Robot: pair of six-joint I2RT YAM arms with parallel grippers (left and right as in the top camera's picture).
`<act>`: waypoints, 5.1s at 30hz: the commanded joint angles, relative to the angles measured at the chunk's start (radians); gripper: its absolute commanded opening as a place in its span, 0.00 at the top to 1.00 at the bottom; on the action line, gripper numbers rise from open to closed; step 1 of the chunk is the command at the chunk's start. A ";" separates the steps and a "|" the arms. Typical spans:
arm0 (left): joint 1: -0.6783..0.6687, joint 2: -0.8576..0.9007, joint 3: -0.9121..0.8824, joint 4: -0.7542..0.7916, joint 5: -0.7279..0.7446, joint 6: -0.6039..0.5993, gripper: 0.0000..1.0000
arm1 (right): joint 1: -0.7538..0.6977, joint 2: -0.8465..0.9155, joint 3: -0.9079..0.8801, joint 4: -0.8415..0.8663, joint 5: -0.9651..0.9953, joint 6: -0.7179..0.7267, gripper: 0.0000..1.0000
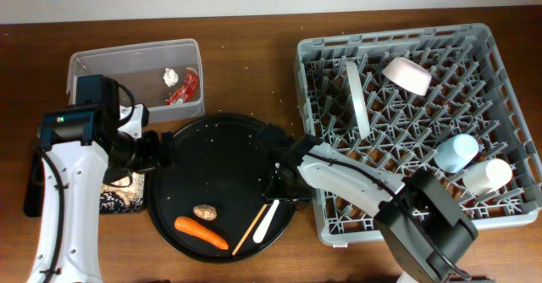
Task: Sort waste into correct bins and load items into the dishwasher rack
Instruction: 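Grasp the white fork on the round tray with the right gripper, then drop the white fork into the rack with the right gripper, then grasp the wooden chopstick on the round tray with the right gripper, then lay the chopstick in the rack with the right gripper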
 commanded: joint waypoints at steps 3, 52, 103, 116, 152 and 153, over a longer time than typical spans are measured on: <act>-0.005 -0.008 -0.014 0.007 0.011 0.002 0.01 | 0.010 0.018 -0.005 0.039 0.048 0.023 0.53; -0.005 -0.008 -0.014 0.005 0.011 0.002 0.01 | -0.233 -0.130 0.208 -0.341 0.309 -0.566 0.51; -0.005 -0.008 -0.014 0.006 0.011 0.002 0.01 | 0.121 0.132 0.075 0.063 0.003 0.344 0.87; -0.005 -0.008 -0.014 0.006 0.011 0.002 0.01 | 0.069 -0.017 0.452 -0.391 0.226 -0.029 0.95; -0.010 -0.008 -0.181 0.013 0.183 -0.176 0.01 | -0.411 -0.426 0.449 -0.579 0.211 -0.427 0.21; -0.025 -0.008 -0.218 0.024 0.182 -0.214 0.01 | -0.446 -0.425 0.448 -0.597 0.211 -0.428 0.20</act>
